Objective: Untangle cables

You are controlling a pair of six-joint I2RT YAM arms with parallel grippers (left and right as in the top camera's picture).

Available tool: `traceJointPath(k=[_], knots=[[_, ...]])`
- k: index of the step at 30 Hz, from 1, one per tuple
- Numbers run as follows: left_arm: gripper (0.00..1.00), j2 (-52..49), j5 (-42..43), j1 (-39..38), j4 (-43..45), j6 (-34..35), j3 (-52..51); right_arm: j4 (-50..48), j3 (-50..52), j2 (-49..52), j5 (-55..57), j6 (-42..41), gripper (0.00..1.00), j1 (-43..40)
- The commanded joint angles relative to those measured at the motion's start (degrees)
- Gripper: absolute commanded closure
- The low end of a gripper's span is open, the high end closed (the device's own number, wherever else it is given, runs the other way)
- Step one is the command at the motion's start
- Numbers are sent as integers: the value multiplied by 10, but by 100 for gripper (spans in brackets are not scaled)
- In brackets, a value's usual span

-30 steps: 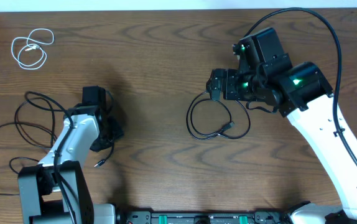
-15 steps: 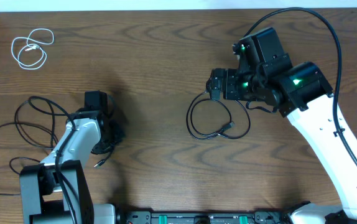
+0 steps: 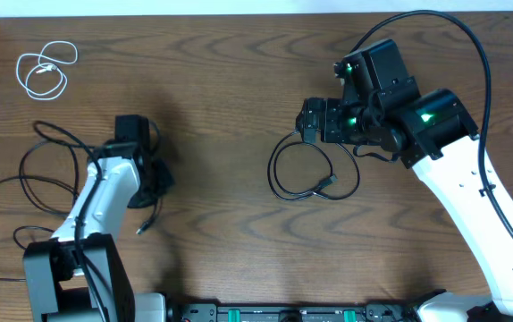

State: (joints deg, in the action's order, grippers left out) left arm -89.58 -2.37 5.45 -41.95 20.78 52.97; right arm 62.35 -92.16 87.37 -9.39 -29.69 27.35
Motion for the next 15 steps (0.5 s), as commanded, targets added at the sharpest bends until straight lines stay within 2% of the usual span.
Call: traceJointPath(k=[1, 4, 10, 15], knots=[[92, -1, -66, 0, -30, -9, 35, -1, 2, 3, -2, 0, 1, 5], [92, 0, -122, -1, -63, -13, 67, -5, 2, 3, -2, 0, 1, 5], [93, 0, -301, 2, -68, -16, 87, -9, 2, 3, -2, 0, 1, 5], [92, 0, -317, 39, -65, 12, 86, 0, 2, 3, -2, 0, 1, 5]])
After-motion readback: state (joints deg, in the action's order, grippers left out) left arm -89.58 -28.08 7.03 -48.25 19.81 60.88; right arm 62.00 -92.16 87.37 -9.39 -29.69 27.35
